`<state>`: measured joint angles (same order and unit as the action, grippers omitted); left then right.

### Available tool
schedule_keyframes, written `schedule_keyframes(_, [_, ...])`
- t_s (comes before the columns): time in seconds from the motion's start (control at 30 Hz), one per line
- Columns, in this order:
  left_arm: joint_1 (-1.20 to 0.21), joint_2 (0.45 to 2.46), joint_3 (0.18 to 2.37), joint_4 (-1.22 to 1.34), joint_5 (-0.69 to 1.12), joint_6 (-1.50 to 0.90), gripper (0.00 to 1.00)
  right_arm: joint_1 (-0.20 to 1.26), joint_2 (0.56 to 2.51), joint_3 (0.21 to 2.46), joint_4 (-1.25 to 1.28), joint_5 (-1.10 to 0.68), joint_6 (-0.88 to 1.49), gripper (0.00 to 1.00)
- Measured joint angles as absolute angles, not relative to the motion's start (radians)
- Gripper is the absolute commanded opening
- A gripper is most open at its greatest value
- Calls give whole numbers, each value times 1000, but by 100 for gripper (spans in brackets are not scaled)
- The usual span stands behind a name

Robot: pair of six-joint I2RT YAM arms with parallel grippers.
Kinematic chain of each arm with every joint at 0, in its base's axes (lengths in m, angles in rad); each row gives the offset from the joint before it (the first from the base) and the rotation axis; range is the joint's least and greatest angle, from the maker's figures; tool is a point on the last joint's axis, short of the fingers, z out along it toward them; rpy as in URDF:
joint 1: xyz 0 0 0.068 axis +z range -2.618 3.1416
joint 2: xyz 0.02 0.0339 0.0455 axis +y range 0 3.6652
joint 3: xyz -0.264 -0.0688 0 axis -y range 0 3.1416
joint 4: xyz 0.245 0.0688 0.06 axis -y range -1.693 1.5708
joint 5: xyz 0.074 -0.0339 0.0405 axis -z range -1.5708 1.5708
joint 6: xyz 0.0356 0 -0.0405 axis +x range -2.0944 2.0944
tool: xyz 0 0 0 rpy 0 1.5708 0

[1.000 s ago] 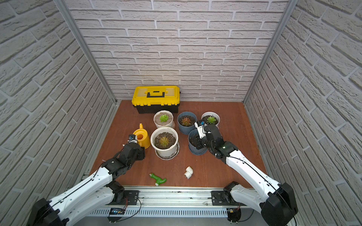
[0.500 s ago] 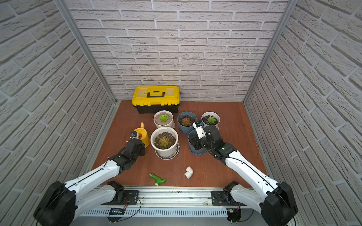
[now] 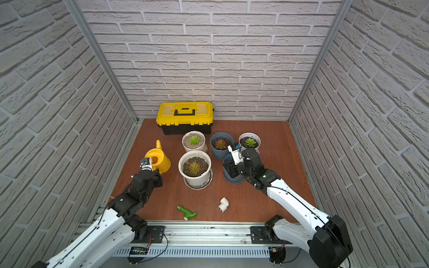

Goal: Water the succulent around the soil edge
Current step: Pick up the watering can from the center of the board.

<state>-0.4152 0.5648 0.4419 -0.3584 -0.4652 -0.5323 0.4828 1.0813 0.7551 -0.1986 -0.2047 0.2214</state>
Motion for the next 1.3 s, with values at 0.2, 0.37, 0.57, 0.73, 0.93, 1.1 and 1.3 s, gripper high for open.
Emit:
schedule_keyframes(0.2, [-445,490,659,-505,-356,-471,0,484,1081,780,-223,-223,233,46])
schedule_keyframes(0.37, [-509,593,819,-484,-216,-389,0,486,1079,853,-228,-263,273,48])
schedule_keyframes(0.57, [-652,792,825,-404,-84,-269,0,487,1079,950,-214,-311,344,54])
schedule_keyframes(0.73, [-744,901,829,-389,-49,-183,0,487,1071,993,-186,-324,396,60])
schedule_keyframes(0.93, [-797,938,834,-357,-32,-115,0,487,1052,994,-178,-307,432,62])
schedule_keyframes(1.1, [-815,941,834,-309,2,-76,0,488,1039,991,-178,-266,437,63])
schedule_keyframes(1.3, [-816,962,818,-217,49,-40,0,488,994,952,-180,-213,429,65])
